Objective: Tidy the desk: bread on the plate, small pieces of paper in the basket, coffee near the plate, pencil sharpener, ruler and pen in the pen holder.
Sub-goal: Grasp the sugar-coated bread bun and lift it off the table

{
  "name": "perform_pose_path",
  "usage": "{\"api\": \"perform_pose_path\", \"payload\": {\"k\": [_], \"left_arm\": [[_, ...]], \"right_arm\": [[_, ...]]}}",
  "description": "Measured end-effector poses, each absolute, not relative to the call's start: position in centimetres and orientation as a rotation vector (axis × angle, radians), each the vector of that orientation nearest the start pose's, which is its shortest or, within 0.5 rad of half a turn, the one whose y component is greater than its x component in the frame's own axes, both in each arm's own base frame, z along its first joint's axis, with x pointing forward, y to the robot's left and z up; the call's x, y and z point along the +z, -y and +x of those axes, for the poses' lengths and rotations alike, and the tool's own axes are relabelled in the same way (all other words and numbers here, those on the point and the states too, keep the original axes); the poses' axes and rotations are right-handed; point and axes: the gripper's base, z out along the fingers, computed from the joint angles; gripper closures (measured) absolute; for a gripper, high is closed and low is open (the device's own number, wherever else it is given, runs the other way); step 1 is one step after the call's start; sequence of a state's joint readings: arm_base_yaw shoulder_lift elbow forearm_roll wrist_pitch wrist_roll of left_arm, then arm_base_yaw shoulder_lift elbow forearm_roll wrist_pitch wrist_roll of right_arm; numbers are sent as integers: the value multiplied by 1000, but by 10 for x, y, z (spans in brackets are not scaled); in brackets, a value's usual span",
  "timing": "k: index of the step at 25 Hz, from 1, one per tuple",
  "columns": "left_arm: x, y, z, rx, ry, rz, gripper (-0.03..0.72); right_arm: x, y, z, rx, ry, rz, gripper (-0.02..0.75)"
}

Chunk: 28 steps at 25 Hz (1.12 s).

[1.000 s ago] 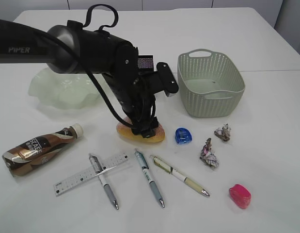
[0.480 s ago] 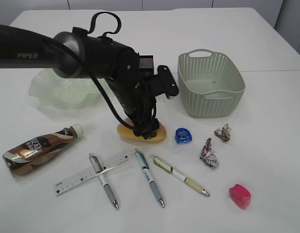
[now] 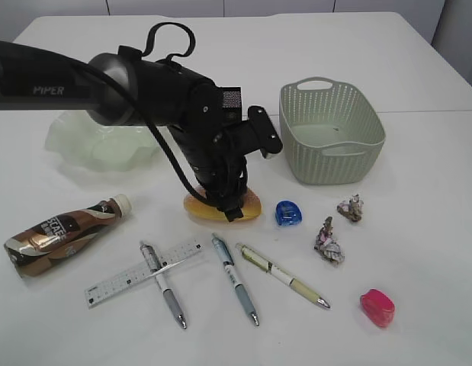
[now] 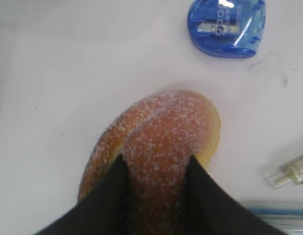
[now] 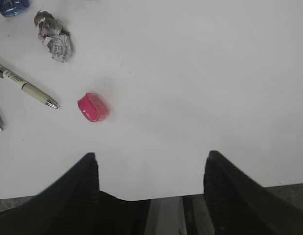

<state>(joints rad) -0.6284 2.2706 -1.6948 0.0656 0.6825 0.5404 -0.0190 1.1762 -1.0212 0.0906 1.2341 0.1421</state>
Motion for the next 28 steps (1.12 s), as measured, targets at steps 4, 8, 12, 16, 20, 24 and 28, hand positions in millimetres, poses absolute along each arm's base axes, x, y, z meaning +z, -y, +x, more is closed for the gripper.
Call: {"api": "perform_pose_path", "payload": {"k": [4,8,12,16,20,24,28], "left_arm": [[132,278,389,48,-2263,1562,510],[134,277,389,50,-2288,1556,513],[142,277,390,53,-2398,1490,519],[157,277,396,53,-2494,1371,524],[176,279,401,46,-2571,1214,527],[194,276,403,70,-2663,1037,528],[212,265,410,79,-2768,766,528]], "right_arm": [[316,-4,203,150,-2863,257,216],[316,-4,203,148,-2864,257,216],[316,-4,203,148,-2864,257,216],[316,-4,203,148,-2864,257,216],[316,-4,203,148,-2864,257,216],[316,-4,203,148,-2864,257,216],[316,-3,203,144,-2864,256,216]]}}
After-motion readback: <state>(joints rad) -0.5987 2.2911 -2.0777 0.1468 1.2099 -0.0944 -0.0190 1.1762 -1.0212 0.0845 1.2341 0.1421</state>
